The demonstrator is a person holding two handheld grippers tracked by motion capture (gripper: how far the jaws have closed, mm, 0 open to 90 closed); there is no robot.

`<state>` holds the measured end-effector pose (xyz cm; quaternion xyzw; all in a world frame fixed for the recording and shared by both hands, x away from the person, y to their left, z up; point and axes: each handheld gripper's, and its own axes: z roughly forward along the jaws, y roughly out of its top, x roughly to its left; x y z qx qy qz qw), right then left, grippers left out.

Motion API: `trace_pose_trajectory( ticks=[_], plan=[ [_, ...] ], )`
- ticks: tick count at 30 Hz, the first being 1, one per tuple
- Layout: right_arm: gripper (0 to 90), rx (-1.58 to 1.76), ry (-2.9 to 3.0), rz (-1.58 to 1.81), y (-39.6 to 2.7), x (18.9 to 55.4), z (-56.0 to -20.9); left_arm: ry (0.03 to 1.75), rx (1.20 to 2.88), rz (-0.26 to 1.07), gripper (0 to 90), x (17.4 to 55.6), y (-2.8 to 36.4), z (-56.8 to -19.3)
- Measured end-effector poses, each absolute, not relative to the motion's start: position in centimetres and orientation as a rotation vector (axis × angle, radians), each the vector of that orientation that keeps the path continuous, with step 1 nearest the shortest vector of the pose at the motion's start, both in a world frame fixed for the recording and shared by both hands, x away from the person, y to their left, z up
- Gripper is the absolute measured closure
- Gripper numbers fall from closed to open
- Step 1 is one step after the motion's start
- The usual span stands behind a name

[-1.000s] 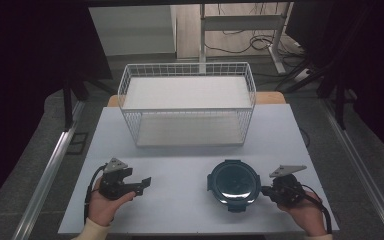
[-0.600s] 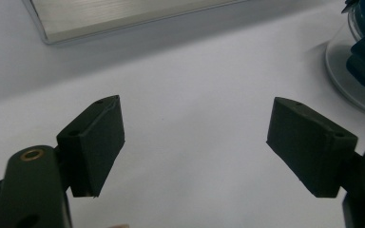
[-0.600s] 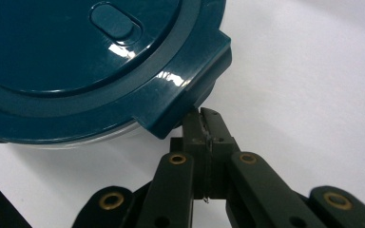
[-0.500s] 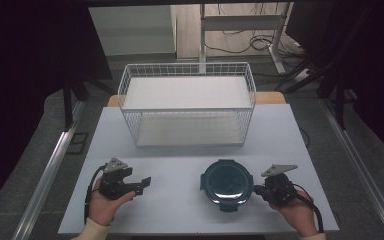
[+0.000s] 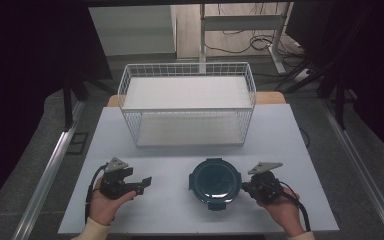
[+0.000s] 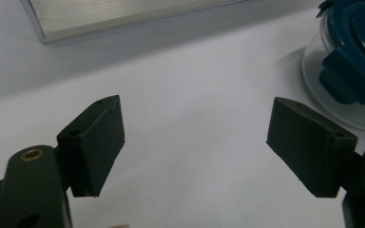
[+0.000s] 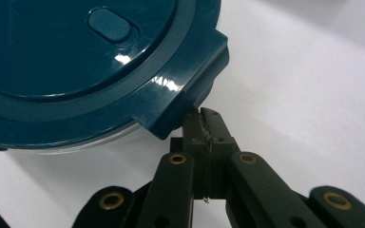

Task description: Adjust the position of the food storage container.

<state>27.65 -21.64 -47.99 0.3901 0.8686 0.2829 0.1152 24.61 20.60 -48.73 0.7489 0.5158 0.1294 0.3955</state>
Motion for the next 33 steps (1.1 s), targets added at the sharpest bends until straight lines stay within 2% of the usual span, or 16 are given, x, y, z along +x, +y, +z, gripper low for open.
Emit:
trace_pose_trajectory(
  ticks=[19, 27, 33],
  plan=[
    [89.6, 1.081, 2.622, 0.804, -16.1, 28.7, -48.4, 1.308, 1.879, 0.317, 19.9, 24.7, 21.0, -48.6],
    [89.6, 1.070, 2.633, 0.835, -15.6, 29.1, -48.6, 1.311, 1.882, 0.313, 19.9, 24.8, 20.9, -48.7],
    [89.4, 1.043, 2.599, 0.908, -17.0, 29.2, -48.0, 1.304, 1.859, 0.339, 20.1, 24.4, 21.1, -48.0]
  ],
)
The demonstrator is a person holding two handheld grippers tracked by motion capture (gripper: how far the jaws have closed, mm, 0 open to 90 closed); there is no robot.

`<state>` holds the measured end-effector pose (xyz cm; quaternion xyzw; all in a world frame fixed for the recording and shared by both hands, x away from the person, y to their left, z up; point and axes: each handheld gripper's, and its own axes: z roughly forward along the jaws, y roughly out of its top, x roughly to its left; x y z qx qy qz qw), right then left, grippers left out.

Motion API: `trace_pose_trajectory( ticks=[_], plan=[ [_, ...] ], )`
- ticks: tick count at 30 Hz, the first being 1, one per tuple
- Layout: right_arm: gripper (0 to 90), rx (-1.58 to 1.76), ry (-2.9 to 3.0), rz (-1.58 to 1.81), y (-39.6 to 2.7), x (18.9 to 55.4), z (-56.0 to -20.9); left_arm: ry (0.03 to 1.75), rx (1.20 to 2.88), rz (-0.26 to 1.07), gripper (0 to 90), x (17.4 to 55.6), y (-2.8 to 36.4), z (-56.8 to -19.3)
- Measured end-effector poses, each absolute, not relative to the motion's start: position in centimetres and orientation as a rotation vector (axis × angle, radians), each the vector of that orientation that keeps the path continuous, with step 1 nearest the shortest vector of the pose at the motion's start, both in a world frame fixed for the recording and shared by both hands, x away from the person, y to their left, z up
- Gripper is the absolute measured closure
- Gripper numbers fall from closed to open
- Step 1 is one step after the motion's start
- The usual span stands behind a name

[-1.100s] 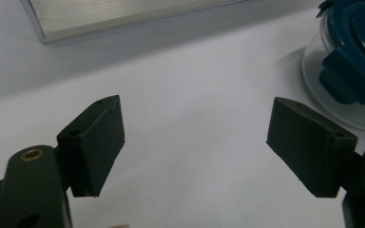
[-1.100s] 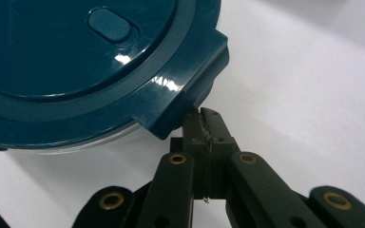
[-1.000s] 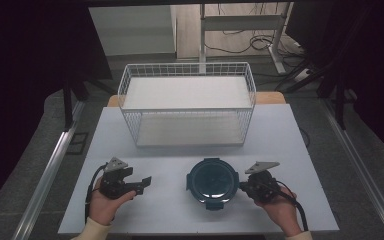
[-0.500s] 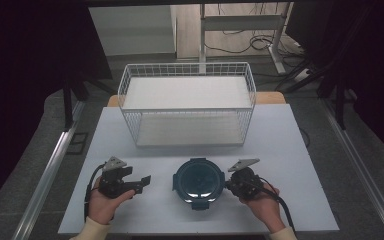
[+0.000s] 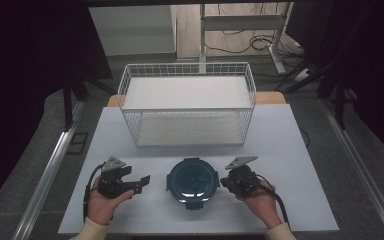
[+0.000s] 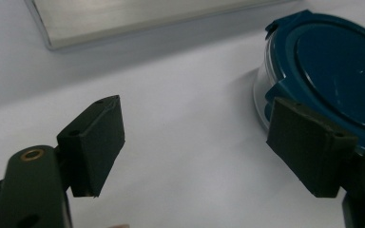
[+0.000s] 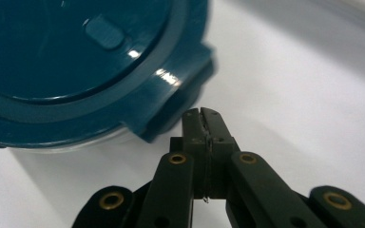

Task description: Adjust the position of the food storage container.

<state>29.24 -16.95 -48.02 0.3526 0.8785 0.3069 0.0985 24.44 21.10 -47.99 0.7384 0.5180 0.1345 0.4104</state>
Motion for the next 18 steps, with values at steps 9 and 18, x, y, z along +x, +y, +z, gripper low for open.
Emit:
trace_pose_trajectory(
  ticks=[9, 18],
  plan=[
    [54.3, 1.118, 2.402, 1.091, -19.8, 29.4, -46.3, 1.298, 1.866, 0.332, 20.9, 24.3, 20.8, -48.0],
    [24.7, 1.208, 2.351, 1.273, -19.5, 29.4, -46.4, 1.266, 1.833, 0.300, 23.4, 24.0, 20.4, -47.4]
  ],
)
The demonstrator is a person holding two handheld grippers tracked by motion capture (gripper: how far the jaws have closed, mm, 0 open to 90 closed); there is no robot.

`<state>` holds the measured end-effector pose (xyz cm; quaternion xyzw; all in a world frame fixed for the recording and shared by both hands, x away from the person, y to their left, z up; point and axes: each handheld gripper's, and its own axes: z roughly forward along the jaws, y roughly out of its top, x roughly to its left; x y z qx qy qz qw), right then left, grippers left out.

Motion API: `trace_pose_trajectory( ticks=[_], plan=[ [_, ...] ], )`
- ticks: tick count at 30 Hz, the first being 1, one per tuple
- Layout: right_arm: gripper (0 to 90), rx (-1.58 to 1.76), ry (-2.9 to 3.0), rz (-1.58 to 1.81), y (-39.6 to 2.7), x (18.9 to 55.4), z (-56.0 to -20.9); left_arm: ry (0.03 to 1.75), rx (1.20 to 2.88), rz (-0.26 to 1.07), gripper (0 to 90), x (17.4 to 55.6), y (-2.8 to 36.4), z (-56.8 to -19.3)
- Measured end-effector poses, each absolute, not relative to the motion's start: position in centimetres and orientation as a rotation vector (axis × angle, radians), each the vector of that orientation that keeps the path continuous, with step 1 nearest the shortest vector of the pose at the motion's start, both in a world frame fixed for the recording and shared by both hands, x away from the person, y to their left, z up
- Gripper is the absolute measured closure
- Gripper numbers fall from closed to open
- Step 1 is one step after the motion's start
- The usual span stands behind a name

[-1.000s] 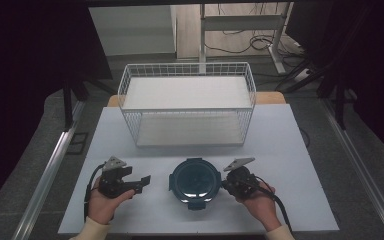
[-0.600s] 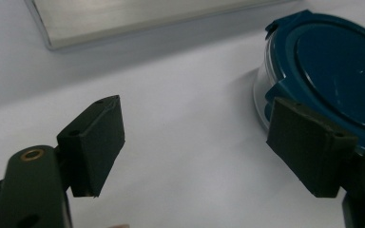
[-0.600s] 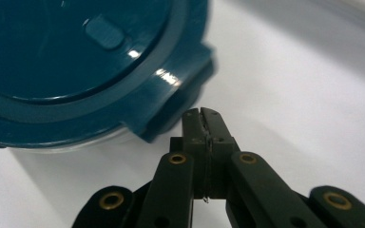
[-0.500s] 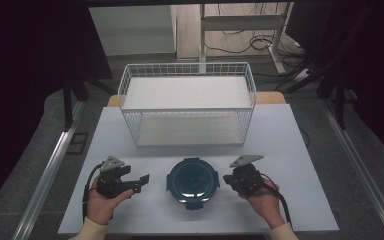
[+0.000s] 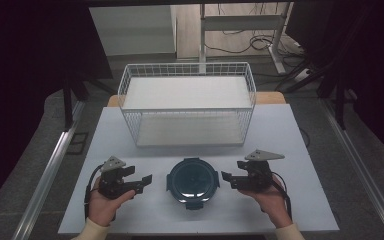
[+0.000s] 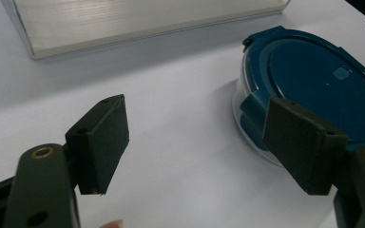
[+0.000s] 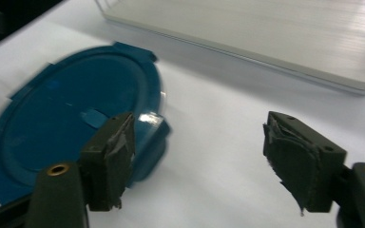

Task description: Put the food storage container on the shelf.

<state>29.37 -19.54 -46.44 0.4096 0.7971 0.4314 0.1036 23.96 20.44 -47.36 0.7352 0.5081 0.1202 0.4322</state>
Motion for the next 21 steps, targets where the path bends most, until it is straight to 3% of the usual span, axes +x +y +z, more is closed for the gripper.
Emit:
trace_pose_trajectory(
  ticks=[21],
  plan=[
    [20.2, 1.270, 2.457, 1.290, -18.4, 29.0, -47.2, 1.254, 1.836, 0.077, 19.7, 24.5, 18.4, -47.8]
  ],
)
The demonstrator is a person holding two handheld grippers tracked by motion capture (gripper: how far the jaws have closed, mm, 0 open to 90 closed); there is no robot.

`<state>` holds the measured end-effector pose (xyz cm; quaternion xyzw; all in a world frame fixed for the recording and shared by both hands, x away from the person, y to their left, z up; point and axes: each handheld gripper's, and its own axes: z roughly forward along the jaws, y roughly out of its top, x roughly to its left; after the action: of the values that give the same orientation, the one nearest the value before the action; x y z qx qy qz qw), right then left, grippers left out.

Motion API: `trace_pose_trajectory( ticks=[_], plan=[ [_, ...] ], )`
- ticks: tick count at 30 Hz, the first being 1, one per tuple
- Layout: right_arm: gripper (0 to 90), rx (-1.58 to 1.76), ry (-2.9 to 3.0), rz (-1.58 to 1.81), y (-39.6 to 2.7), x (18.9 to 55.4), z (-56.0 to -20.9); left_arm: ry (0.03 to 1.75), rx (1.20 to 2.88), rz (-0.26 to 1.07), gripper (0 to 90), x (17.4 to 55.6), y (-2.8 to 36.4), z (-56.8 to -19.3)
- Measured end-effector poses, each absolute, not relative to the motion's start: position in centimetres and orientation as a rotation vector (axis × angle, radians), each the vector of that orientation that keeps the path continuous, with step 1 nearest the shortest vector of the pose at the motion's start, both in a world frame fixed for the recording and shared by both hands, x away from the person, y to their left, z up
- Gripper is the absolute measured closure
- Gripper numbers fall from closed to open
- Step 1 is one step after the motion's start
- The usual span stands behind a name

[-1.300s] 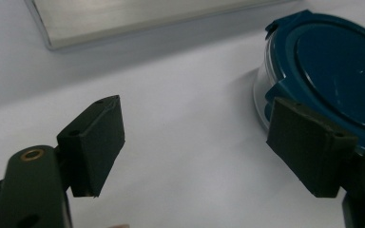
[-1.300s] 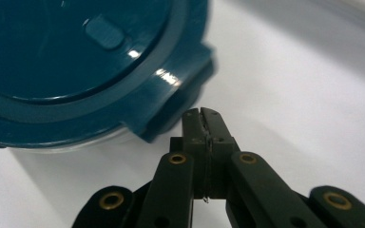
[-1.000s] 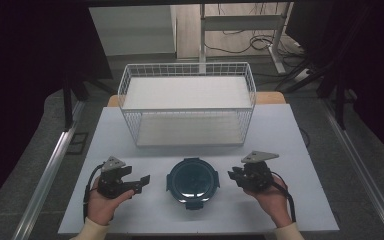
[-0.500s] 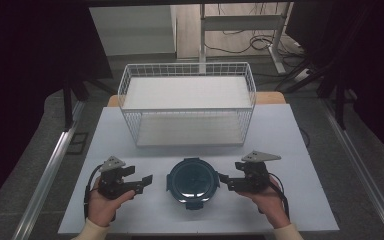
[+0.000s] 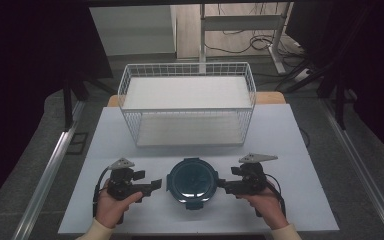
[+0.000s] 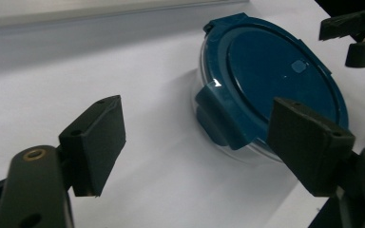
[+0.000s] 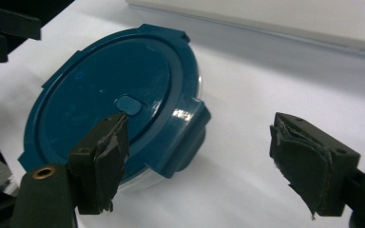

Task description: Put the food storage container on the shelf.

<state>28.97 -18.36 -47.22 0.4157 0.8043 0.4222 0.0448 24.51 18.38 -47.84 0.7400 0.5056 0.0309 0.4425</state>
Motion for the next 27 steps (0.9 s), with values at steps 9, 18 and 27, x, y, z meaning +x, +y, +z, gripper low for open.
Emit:
trace_pose_trajectory(
  ticks=[9, 18, 27],
  plan=[
    [17.2, 1.400, 2.479, 1.318, -17.1, 29.1, -48.1, 1.251, 1.805, -0.070, 18.5, 25.3, 16.8, -48.8],
    [16.5, 1.486, 2.482, 1.362, -16.0, 29.7, -48.9, 1.273, 1.771, -0.199, 18.2, 26.4, 15.3, -50.2],
    [13.6, 1.569, 2.526, 1.396, -15.3, 30.5, -50.1, 1.291, 1.714, -0.328, 18.6, 27.3, 15.0, -51.6]
  ],
)
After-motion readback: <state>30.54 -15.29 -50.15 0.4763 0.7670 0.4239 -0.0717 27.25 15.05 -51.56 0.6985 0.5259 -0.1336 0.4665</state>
